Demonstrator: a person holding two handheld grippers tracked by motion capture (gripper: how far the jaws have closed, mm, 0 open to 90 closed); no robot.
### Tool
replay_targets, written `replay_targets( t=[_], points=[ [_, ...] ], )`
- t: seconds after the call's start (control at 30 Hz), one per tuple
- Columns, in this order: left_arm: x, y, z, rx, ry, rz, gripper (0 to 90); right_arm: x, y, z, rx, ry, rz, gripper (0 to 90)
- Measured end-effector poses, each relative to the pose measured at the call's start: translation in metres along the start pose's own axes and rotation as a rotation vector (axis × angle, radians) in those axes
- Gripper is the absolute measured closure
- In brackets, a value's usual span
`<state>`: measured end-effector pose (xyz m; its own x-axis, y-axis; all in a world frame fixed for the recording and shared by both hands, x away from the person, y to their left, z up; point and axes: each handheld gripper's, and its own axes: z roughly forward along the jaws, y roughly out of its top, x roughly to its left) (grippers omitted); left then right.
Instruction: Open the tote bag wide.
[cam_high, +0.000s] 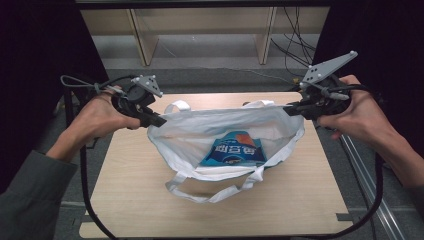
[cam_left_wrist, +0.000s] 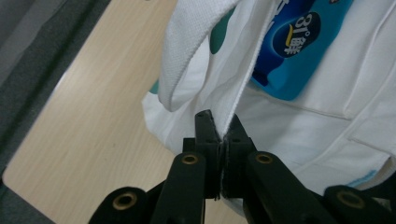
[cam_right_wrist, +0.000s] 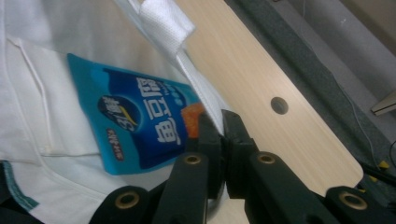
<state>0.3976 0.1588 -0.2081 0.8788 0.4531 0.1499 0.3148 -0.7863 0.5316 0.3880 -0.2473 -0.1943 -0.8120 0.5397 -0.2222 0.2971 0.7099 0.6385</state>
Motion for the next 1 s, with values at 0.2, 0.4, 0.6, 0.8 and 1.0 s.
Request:
replay_targets(
  t=[0.2, 0.4, 0.6, 0.8, 1.0],
  points=[
    [-0.005, 0.008, -0.017, 0.009, 0.0, 0.002, 87.4, -0.002, 0.002, -0.01, -0.006, 0.006, -0.003, 88.6],
    [-0.01, 0.018, -0.033, 0.05, 0.023, 0.018, 87.5, 0.002, 0.008, -0.018, 0.008, -0.01, -0.021, 88.6],
    [-0.012, 0.029, -0.047, 0.053, 0.031, 0.033, 87.5, 0.0, 0.015, -0.028, 0.005, -0.006, -0.025, 88.7],
    [-0.002, 0.036, -0.038, 0.047, 0.056, 0.024, 87.5, -0.004, 0.015, -0.028, -0.019, -0.018, 0.011, 88.7],
    [0.018, 0.043, -0.009, 0.013, 0.041, -0.019, 87.3, -0.022, 0.006, -0.01, 0.029, -0.039, 0.056, 88.7]
  ],
)
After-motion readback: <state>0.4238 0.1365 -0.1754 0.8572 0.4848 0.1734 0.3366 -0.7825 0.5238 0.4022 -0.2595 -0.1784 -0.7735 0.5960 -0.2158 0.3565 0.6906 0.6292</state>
